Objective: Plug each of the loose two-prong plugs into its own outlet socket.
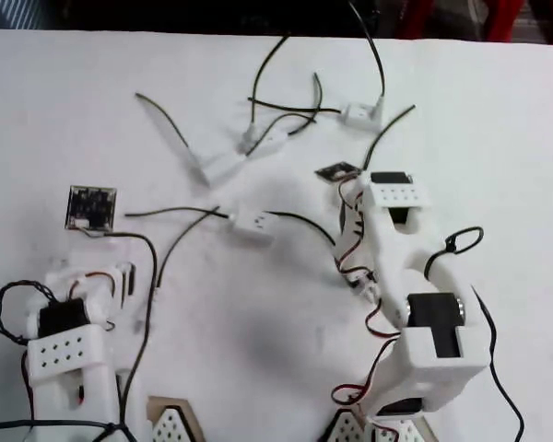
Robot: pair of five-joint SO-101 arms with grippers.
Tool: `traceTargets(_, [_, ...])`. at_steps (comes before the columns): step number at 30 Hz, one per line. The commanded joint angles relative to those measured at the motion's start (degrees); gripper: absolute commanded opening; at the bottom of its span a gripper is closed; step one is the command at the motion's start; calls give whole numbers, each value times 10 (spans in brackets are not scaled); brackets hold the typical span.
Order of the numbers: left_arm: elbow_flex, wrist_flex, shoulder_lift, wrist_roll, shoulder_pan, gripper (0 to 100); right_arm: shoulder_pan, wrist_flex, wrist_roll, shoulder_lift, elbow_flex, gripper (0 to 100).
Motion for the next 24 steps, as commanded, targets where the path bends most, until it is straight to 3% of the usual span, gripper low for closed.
traceTargets(1, [-2, -11, -13, -4, -2, 185, 10, 26, 8, -7, -34, 129])
traceTargets(24, [-1, -11, -13, -4, -2, 185, 10, 29, 12, -1, -21, 98])
